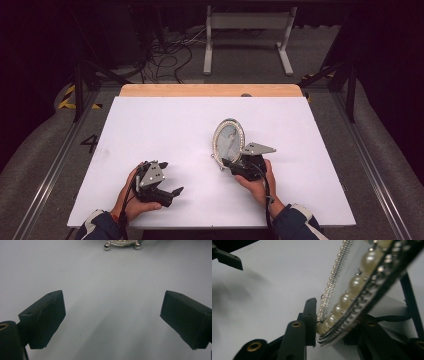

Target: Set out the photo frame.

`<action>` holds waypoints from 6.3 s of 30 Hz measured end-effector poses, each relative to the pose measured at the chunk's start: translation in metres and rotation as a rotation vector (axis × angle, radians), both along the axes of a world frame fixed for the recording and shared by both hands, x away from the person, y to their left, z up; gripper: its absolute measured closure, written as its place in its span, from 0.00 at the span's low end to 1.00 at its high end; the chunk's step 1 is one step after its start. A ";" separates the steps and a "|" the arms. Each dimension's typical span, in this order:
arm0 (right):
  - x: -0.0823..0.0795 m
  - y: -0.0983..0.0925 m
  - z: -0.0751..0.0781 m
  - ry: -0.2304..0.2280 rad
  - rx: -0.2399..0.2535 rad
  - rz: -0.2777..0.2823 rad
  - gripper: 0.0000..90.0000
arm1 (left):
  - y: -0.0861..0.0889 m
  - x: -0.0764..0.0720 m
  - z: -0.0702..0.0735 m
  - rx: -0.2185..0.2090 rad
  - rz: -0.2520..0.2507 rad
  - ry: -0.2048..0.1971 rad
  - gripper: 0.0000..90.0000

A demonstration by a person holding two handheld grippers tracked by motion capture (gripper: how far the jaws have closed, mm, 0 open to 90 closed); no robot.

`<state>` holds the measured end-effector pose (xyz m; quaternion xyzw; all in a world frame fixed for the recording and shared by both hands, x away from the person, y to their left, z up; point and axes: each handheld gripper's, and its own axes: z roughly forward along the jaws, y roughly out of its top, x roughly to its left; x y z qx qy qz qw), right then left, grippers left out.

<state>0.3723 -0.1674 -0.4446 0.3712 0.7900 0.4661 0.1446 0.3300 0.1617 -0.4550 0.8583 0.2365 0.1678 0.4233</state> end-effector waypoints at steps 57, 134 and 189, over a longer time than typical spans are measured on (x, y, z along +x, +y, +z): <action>-0.032 -0.040 0.022 -0.072 -0.004 -0.012 0.78 | -0.079 0.117 0.013 -0.140 -0.140 0.077 0.15; -0.021 -0.023 0.024 -0.164 -0.012 -0.124 0.92 | -0.076 0.108 0.015 -0.156 -0.103 0.072 0.59; -0.002 -0.025 0.023 -0.169 -0.034 -0.136 0.91 | -0.072 0.087 0.017 -0.117 -0.088 0.063 0.71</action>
